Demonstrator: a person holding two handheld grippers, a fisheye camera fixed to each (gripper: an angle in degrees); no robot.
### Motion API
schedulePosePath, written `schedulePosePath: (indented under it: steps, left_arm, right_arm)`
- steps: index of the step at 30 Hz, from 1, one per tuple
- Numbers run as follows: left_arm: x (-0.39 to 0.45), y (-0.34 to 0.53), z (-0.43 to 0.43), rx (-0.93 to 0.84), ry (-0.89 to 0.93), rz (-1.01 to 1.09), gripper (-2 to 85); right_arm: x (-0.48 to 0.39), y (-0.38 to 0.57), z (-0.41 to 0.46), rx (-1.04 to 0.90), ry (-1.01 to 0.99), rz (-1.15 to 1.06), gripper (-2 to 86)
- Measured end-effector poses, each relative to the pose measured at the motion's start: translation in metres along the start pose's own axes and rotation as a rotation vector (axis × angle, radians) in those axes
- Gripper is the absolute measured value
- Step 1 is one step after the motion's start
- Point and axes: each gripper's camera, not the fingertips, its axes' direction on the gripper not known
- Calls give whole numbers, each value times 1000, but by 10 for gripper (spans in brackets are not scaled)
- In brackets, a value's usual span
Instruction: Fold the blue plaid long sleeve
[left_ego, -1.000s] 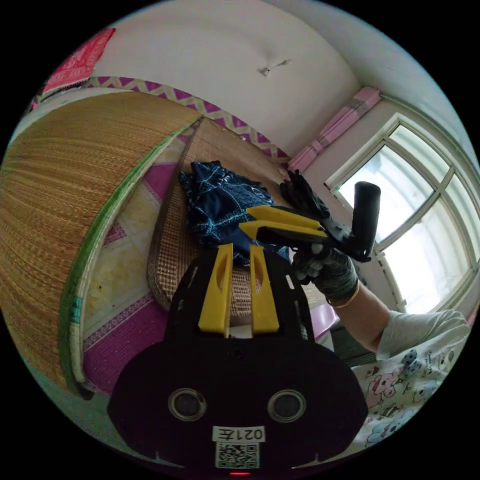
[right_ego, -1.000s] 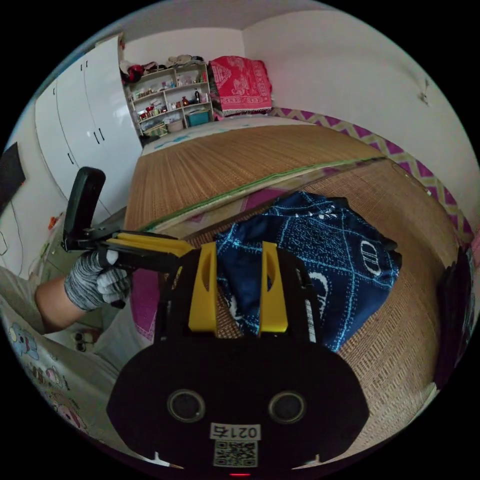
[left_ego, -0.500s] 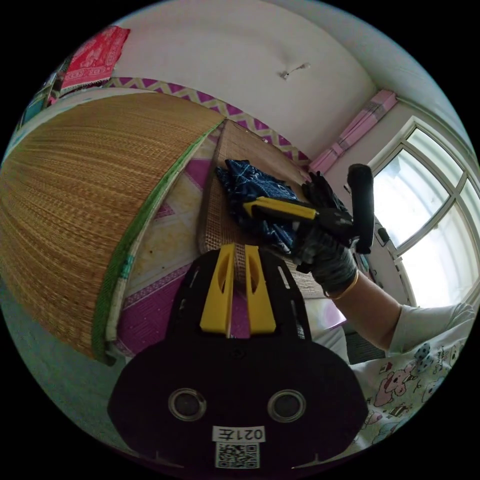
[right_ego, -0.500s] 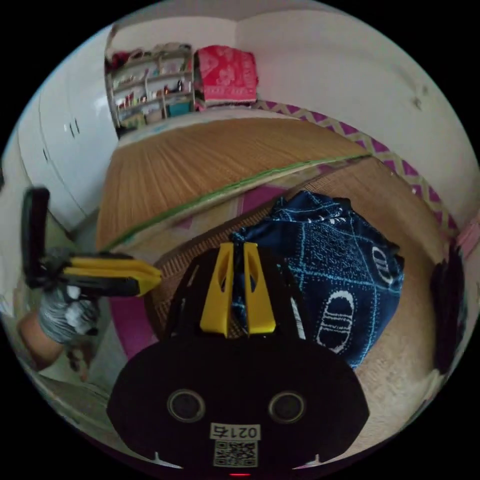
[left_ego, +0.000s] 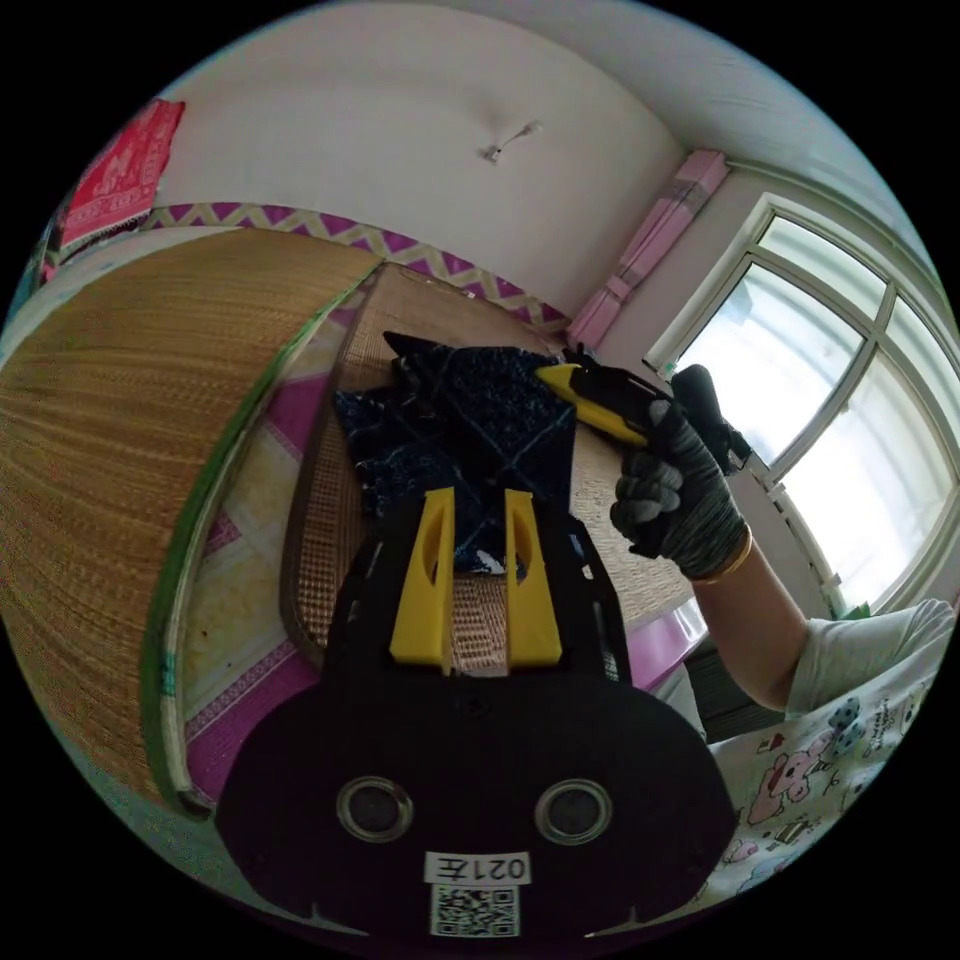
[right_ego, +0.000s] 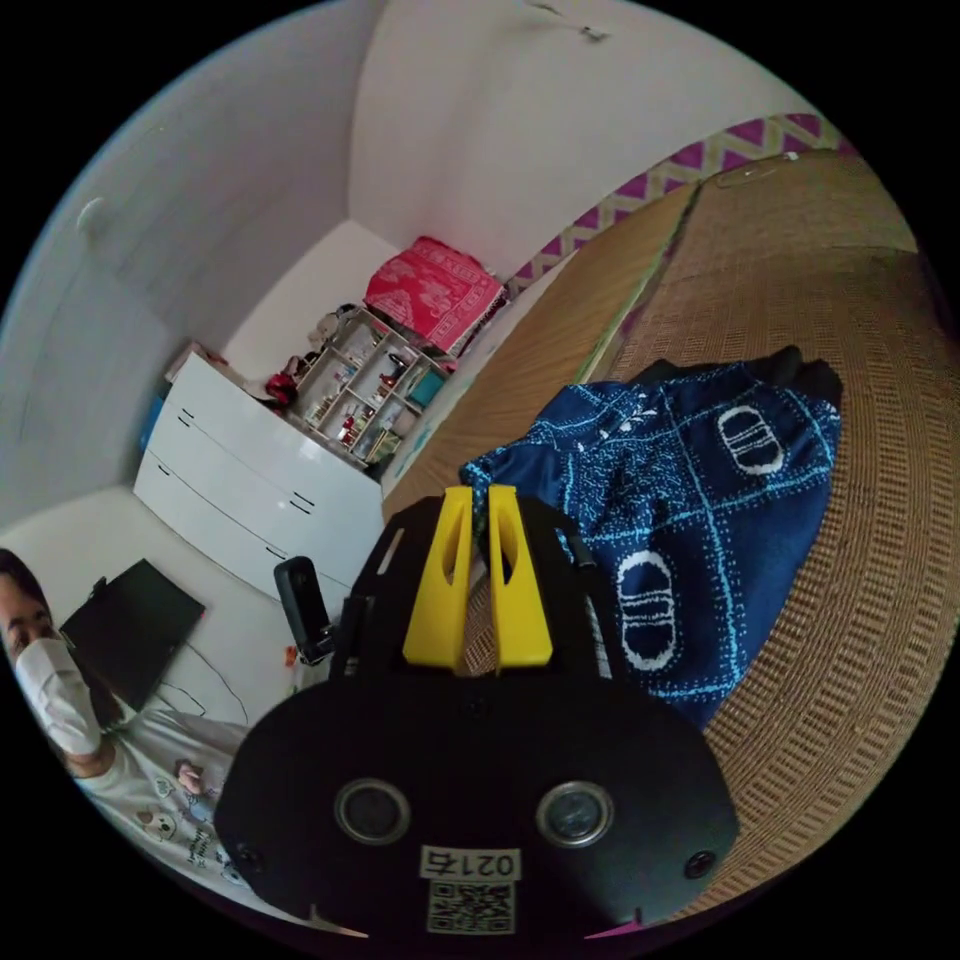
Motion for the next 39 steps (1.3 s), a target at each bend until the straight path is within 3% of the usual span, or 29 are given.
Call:
schedulePosePath:
  steps: [4, 6, 12, 17, 23, 26, 30, 33, 39]
  left_arm:
    - [-4, -8, 22, -40, -28, 7, 68]
    - [-9, -10, 32, -60, -17, -2, 63]
    - [-20, -18, 71, -87, -1, -27, 51]
    - [-21, -30, 107, -124, 23, -36, 48]
    - [-19, -52, 137, -145, -1, 13, 48]
    - [-24, -78, 150, -137, -11, 57, 53]
    - [-42, -143, 186, -151, -8, 143, 86]
    - [-69, -193, 229, -233, 3, 136, 101]
    - [-126, -257, 300, -386, 61, 15, 107]
  right_arm:
    - [9, -37, -89, 121, -49, 40, 9]
    - [26, -49, -176, 241, -48, 83, 9]
    - [107, -14, -342, 476, 66, 308, 10]
    - [158, 14, -351, 401, 79, 465, 15]
    - [111, 0, -368, 412, 371, 389, 30]
    - [81, -64, -357, 345, 515, 183, 56]
    - [97, -199, -311, 125, 547, 5, 85]
    - [140, -291, -276, -35, 608, 11, 88]
    - [228, -389, -237, -229, 576, 205, 95]
